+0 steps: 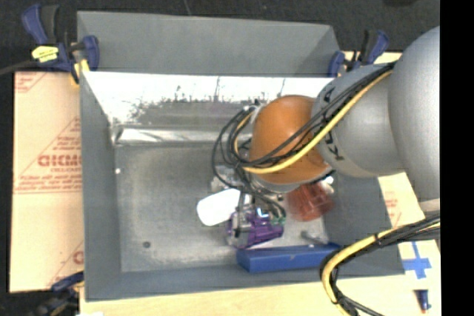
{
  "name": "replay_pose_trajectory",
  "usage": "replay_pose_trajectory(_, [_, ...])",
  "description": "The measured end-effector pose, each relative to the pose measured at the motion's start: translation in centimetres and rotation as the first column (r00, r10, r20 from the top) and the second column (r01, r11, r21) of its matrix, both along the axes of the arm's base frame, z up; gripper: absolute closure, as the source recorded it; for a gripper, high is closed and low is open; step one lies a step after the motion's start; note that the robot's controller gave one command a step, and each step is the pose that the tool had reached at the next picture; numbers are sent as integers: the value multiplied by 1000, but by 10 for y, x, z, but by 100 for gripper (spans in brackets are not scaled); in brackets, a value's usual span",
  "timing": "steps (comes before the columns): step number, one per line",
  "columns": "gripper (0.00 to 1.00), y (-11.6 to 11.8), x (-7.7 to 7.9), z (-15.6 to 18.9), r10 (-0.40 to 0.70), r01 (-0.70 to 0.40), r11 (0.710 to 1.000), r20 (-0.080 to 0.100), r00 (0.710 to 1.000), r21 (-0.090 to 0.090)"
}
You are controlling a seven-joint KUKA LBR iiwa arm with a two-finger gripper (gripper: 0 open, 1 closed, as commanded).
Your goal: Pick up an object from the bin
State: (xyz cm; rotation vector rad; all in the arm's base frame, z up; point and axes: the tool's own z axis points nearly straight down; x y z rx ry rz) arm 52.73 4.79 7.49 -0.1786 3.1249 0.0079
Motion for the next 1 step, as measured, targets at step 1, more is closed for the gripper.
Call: replay_pose_trajectory(1, [100, 12, 18, 13, 117, -117, 993, 7, 993, 1])
